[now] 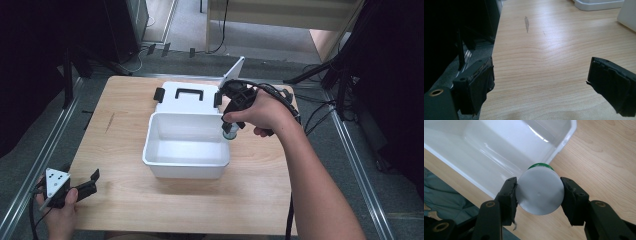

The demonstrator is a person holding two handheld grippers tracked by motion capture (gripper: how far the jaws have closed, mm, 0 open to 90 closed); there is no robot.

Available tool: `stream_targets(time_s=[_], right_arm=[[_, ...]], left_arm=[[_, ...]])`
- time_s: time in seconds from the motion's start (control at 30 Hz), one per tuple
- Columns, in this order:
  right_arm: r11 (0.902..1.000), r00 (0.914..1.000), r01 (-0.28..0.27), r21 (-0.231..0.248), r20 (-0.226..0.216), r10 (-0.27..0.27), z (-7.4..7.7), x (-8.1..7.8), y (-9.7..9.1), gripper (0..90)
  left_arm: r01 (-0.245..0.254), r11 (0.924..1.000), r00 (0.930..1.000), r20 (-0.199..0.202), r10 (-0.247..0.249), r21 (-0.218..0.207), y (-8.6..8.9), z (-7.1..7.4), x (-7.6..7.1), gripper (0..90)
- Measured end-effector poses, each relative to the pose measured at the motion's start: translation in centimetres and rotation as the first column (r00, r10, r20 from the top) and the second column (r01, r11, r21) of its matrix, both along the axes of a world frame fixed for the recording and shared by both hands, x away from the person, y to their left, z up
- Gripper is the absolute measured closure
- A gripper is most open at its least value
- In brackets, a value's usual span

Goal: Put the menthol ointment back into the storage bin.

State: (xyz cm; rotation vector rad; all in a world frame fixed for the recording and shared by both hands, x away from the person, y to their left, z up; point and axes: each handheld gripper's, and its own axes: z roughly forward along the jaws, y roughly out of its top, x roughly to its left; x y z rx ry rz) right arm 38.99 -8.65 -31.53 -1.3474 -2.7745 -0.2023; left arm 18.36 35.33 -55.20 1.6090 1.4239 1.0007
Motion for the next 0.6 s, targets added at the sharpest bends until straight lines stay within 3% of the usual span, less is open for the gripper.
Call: stream_targets(time_s=[0.6], right_arm=[[0.9978, 0.9977, -0.067, 0.005, -0.011, 0.067, -2.3, 0.0, 3.0, 51.3]], left_arm=[[0.003, 1.0, 1.0, -0.002, -0.003, -0.002, 0.0, 0.0, 0.0, 7.8]])
